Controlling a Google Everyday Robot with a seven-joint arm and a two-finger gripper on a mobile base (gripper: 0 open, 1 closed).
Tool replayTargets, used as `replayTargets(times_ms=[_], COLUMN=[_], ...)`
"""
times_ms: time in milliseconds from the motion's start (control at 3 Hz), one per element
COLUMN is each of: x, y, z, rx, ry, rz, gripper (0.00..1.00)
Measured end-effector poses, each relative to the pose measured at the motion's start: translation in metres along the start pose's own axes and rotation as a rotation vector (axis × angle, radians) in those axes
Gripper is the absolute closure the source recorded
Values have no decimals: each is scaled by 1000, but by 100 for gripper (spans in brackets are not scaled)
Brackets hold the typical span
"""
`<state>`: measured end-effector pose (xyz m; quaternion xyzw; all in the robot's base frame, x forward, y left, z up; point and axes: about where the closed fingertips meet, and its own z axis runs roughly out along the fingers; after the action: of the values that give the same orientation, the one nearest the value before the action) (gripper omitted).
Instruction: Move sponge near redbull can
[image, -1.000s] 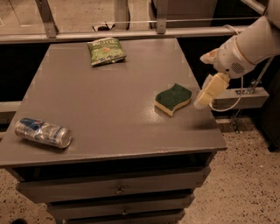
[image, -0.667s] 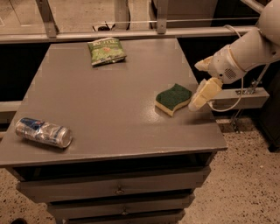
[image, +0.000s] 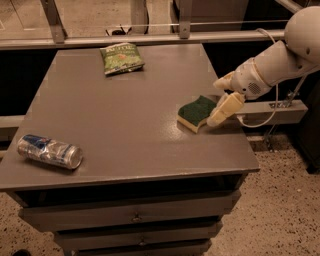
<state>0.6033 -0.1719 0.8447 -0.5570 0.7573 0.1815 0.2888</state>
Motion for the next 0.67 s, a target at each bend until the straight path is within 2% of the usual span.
replayTargets(times_ms=[667], x=[0], y=[0], z=[5], rx=[-18], ry=[0], rz=[24], gripper=[63])
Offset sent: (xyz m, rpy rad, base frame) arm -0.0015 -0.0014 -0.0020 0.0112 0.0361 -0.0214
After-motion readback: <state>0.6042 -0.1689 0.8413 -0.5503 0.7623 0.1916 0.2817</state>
